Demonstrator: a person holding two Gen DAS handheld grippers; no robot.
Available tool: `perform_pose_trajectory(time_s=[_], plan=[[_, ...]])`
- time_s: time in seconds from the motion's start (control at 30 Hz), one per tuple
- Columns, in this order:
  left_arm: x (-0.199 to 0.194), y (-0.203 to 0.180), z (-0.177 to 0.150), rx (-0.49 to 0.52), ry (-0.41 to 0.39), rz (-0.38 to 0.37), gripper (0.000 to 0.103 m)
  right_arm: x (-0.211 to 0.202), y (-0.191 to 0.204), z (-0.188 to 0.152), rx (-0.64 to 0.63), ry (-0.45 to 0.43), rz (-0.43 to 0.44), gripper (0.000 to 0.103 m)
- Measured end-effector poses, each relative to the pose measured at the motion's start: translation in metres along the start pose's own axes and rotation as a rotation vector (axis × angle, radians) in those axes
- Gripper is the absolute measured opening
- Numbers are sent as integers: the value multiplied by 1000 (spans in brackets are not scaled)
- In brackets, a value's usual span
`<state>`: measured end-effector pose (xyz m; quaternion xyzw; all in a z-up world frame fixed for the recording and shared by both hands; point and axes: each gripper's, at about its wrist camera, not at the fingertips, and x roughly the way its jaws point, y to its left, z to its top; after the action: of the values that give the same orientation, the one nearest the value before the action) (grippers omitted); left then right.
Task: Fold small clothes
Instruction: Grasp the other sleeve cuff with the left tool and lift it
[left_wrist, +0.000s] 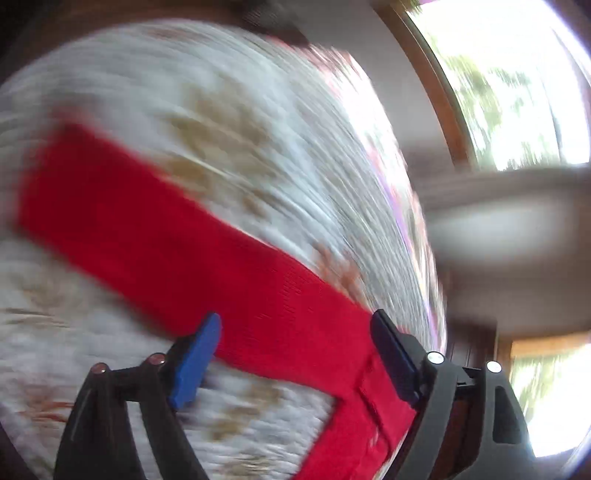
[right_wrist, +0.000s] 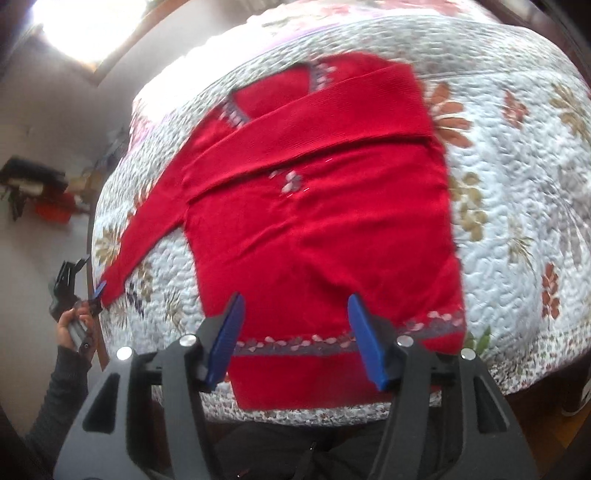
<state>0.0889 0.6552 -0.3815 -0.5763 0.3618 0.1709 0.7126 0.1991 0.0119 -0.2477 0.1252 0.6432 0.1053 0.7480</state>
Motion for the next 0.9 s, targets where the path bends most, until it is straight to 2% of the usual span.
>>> perform_pose_trajectory(time_s=[0.17, 0.3, 0.37, 0.83, 0.87, 0.9], plan=[[-44, 73, 35, -193, -98, -14, 84, 12, 27, -3, -69, 39, 4, 59], [-38, 89, 52, -219, -94, 47, 84, 11, 41, -5, -106, 42, -9, 60], [-32, 97, 60, -236, -77, 53, 84, 9, 42, -5, -102, 39, -16, 60], [-7, 72, 70, -204, -55, 170, 85, 4, 37, -7, -84, 27, -22, 60], [-5, 69, 70, -186, -51, 187, 81, 4, 35, -7, -81, 28, -23, 60], [-2, 66, 71, -165, -46, 218, 63, 4, 34, -7, -78, 28, -23, 60]])
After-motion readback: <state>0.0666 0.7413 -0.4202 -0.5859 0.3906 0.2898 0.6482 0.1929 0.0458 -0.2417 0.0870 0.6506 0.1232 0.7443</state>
